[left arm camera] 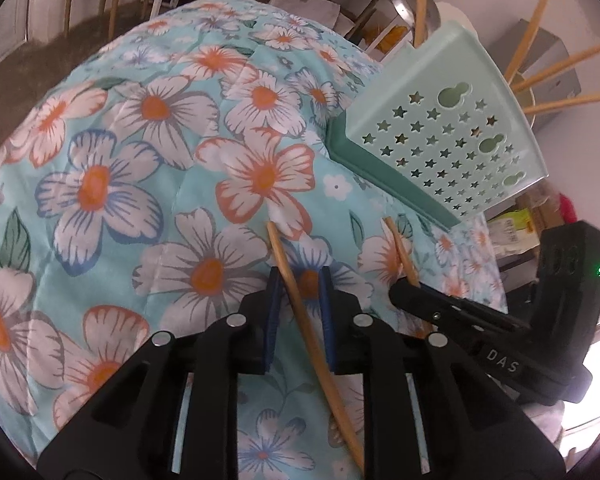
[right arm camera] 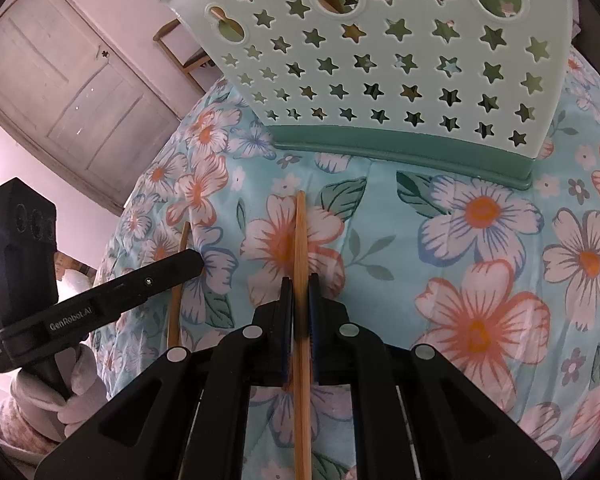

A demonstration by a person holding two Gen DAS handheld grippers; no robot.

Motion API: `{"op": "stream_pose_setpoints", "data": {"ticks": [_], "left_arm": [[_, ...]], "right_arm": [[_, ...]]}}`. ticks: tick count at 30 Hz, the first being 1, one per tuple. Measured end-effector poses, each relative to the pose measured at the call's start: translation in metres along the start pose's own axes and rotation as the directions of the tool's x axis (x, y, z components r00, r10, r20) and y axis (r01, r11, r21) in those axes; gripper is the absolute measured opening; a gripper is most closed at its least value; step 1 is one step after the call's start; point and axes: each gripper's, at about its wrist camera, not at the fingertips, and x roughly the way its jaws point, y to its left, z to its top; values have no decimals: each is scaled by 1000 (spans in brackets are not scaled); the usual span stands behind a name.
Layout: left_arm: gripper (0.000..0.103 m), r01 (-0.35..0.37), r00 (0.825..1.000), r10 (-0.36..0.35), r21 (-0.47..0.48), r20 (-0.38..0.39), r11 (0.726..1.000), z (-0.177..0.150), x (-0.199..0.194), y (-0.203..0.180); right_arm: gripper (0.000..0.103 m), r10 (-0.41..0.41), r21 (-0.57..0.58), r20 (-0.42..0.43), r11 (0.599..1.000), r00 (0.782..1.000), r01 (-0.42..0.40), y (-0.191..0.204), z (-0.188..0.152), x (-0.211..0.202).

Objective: Organize utensils

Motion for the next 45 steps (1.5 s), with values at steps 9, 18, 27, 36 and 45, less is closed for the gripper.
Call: {"op": "stream_pose_setpoints", "data": {"ticks": [9, 18, 27, 36, 45], "left_arm": [[11, -10, 1000, 10, 8, -3, 1000, 3, -1, -3], [8, 64, 998, -63, -34, 13, 997, 6, -17, -2], [5, 168, 976, -161, -35, 146, 985, 18, -69, -11], [5, 189, 935, -202, 74, 292, 979, 32, -124, -36], [5, 118, 877, -200, 208, 436, 971, 39, -167, -67]], "right_arm": [[8, -43, -44, -13, 998, 999, 42, 11, 4, 5], [6, -39, -63, 25, 997, 999, 41, 14, 10, -2], [6, -7, -112, 169, 993, 986, 26, 34, 20, -53], [6, 33, -178, 344, 984, 938, 30, 59, 30, -115], [6, 86, -228, 476, 973, 875, 28, 72, 33, -154]]}}
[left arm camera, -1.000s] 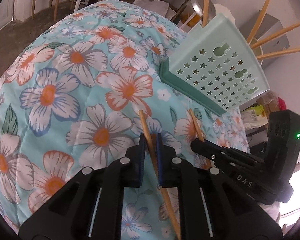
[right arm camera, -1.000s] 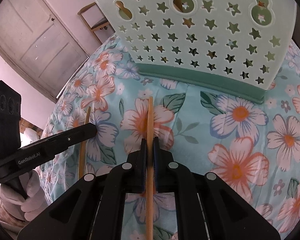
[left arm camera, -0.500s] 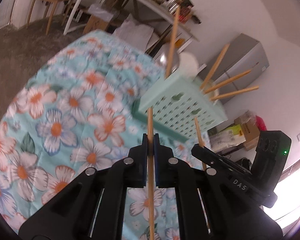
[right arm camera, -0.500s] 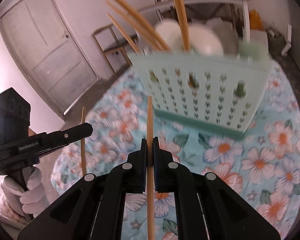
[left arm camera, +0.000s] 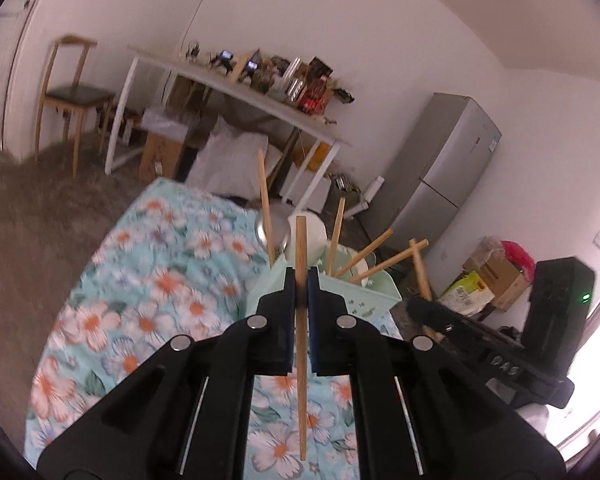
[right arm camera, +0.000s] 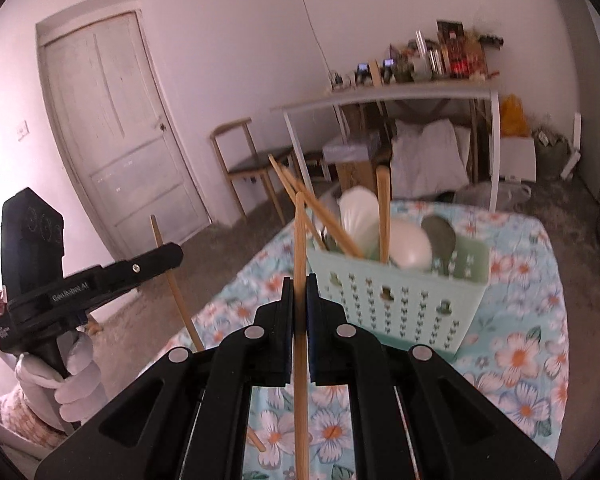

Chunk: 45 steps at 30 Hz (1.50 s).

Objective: Organize utensils

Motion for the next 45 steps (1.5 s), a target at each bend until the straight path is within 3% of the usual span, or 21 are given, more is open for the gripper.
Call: {"op": "stream_pose_setpoints", "data": {"ticks": [13, 25, 45], "left_arm": [[5, -69, 996, 59, 146, 69, 987, 8, 1, -28], [5, -87, 996, 86, 130, 15, 988, -15, 14, -20], [5, -49, 991, 26, 170, 131, 984, 15, -26, -49]], "right_arm": [[6, 11, -38, 54, 999, 998, -9, 7, 6, -1], [6, -16, -39, 33, 999, 999, 18, 5, -4, -7], [6, -35, -51, 188, 998, 982, 45, 4, 22, -68]]}}
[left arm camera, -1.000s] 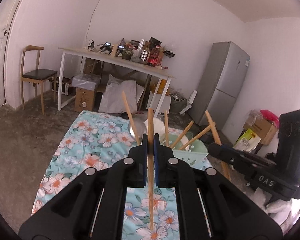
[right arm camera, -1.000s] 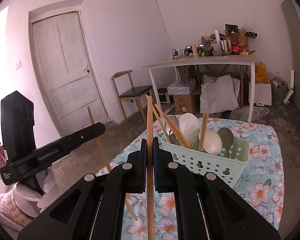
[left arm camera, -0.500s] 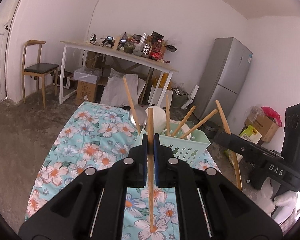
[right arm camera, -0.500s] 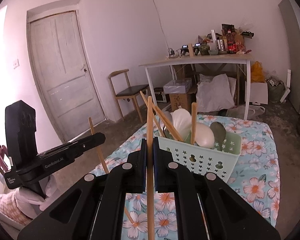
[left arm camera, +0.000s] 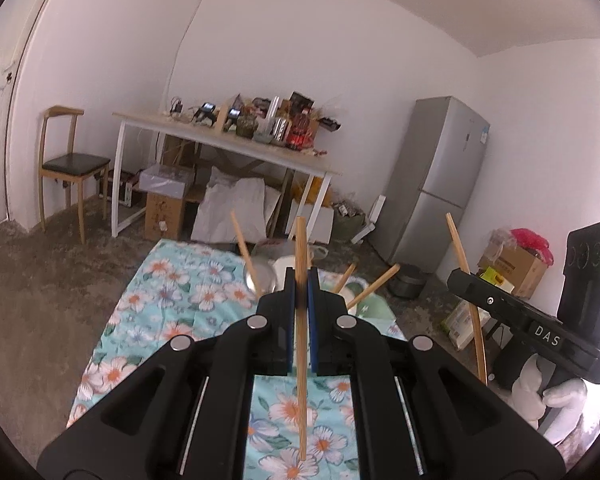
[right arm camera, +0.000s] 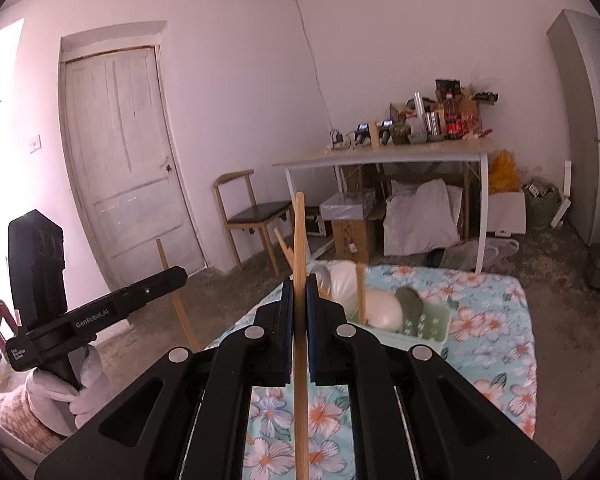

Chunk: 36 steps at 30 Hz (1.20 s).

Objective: Organize utensils

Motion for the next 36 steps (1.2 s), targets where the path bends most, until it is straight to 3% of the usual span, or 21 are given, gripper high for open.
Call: {"op": "stream_pose_setpoints", "data": {"ticks": [10, 27, 32, 36], "left_arm": [[5, 55, 994, -56, 18, 94, 998, 30, -13, -14], [5, 70, 998, -69, -48, 5, 996, -1, 5, 4], [5, 90, 996, -90, -53, -2, 995, -1, 7, 6], [5, 117, 993, -117, -49, 11, 992, 6, 9, 4]], "right_arm": [[6, -57, -41, 119, 997, 991, 62, -17, 44, -29], [6, -152, -8, 191, 988, 970, 157, -62, 100, -13], [6, -69, 45, 224, 997, 972, 60, -76, 109, 0], [6, 41, 86, 250, 994, 967, -64, -89, 108, 24]]}}
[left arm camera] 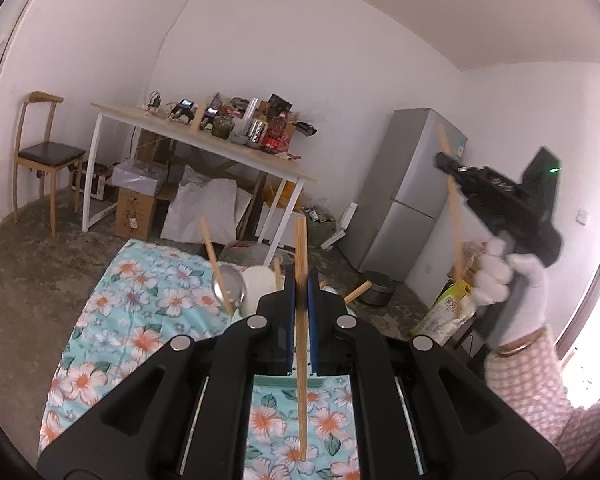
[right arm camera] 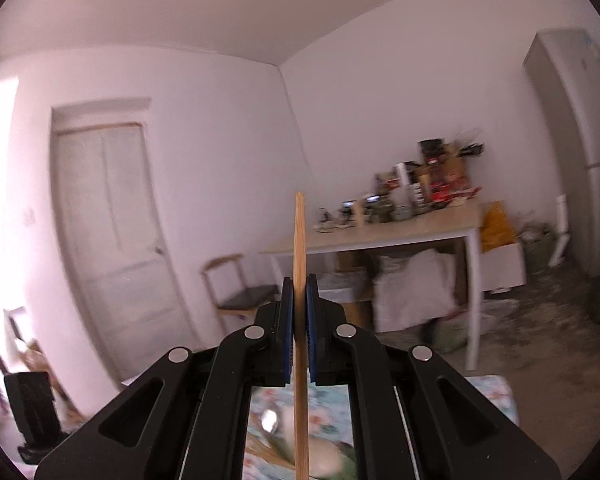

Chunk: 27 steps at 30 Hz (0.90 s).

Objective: Organize utensils

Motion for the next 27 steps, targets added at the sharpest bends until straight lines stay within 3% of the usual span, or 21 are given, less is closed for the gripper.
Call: {"op": "stream_pose_setpoints", "data": {"ticks": [11, 20, 27], "left_arm": [[5, 74, 996, -76, 39, 53, 996, 27, 8, -16], [5, 124, 989, -128, 60, 74, 990, 34, 25, -31], [5, 126, 990, -129, 58, 63, 990, 33, 35, -31]], "right_arm": [[6, 57, 89, -2, 994, 998, -56, -43, -50, 60], [6, 46, 109, -42, 993, 998, -41, -69, -74, 94], [6, 18, 91, -84, 996, 996, -11, -77, -88, 108]]}}
